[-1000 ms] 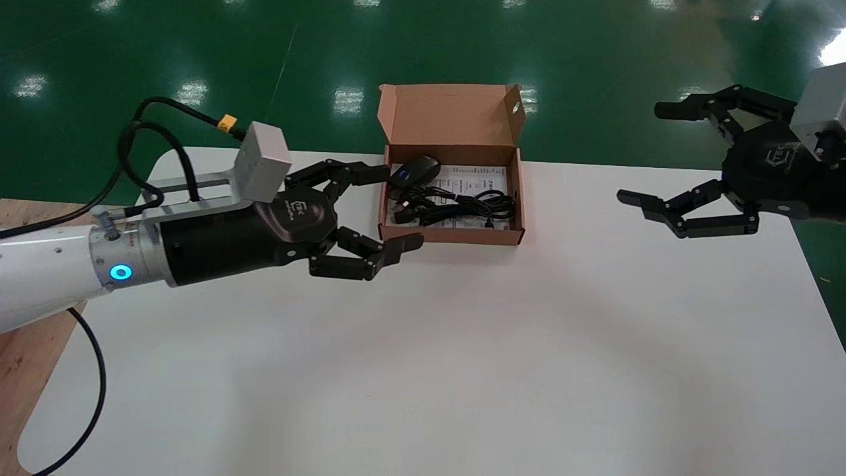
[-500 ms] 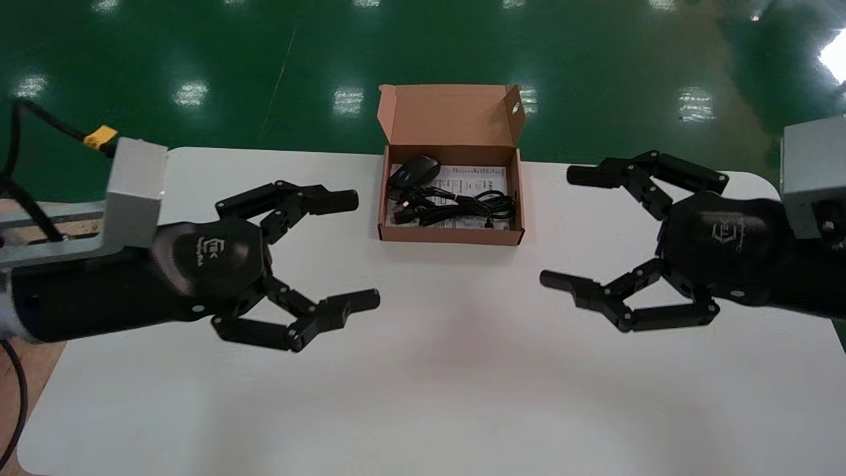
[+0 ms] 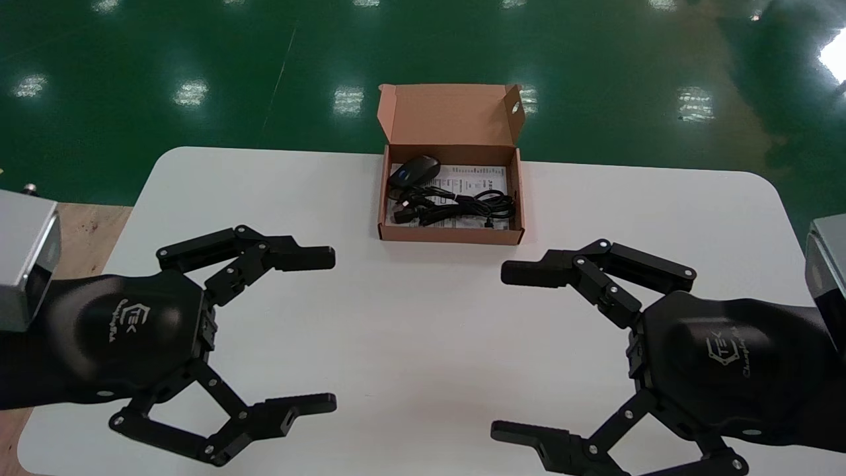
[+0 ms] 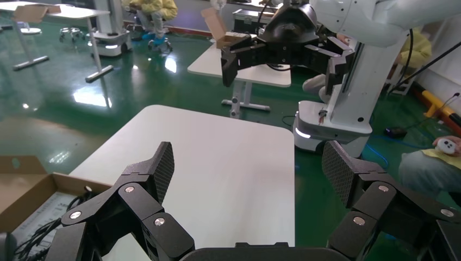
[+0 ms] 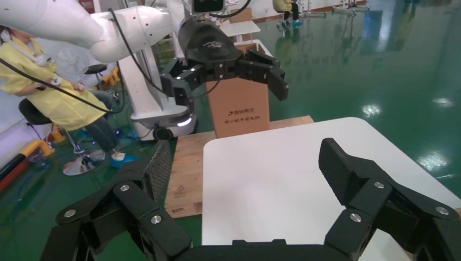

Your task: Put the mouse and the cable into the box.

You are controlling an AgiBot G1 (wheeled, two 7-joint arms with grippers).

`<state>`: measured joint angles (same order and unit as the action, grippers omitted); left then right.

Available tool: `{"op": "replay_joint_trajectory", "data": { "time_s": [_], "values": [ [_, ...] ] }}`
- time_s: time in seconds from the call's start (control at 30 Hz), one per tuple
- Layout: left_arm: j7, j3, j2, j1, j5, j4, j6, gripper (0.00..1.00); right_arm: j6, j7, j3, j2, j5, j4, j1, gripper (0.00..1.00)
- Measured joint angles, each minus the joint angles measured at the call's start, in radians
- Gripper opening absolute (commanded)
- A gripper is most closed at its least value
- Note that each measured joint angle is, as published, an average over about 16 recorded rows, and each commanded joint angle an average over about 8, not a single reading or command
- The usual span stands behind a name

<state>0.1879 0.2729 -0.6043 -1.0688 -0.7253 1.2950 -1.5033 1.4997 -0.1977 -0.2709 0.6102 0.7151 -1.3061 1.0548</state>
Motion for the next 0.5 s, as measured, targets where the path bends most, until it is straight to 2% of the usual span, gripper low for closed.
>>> {"op": "replay_joint_trajectory", "data": {
  "time_s": [0.5],
  "values": [
    [0.000,0.002,-0.003,-0.002,-0.001,-0.004,0.003,1.00,-0.001,0.002,-0.002,0.000,0.003,0.005,0.004,1.00]
  ]
}}
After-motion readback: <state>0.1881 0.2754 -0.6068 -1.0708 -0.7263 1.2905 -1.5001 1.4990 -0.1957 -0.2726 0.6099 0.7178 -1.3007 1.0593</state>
